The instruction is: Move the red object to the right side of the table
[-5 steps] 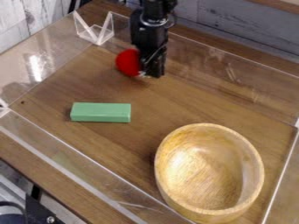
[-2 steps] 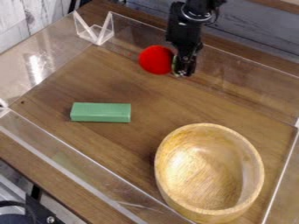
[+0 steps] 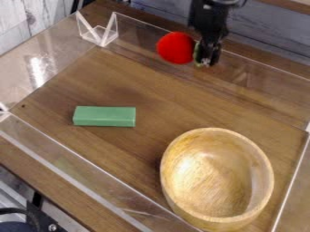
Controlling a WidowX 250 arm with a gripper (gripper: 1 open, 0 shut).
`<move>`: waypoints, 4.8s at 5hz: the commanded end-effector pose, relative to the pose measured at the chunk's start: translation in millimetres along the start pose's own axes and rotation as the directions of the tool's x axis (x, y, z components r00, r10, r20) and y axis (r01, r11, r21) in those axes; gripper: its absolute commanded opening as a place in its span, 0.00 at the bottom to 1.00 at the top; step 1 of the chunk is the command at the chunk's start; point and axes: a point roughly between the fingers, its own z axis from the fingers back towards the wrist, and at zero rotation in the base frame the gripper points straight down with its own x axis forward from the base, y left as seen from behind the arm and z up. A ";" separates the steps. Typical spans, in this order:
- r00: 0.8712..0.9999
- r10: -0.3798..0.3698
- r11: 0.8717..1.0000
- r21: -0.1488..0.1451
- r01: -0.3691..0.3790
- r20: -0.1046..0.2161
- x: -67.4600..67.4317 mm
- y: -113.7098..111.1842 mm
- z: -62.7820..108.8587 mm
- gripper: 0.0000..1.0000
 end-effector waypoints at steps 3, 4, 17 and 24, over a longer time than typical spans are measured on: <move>0.998 -0.068 0.994 -0.084 0.066 -0.020 -31.4 0.2 47.1 0.00; 0.998 -0.055 0.996 -0.073 0.054 -0.011 -48.7 10.1 53.2 0.00; 0.985 -0.154 0.988 0.003 0.155 -0.080 -91.7 42.9 -8.5 0.00; 0.892 -0.426 0.904 -0.027 0.427 -0.151 -95.4 45.8 -36.5 0.00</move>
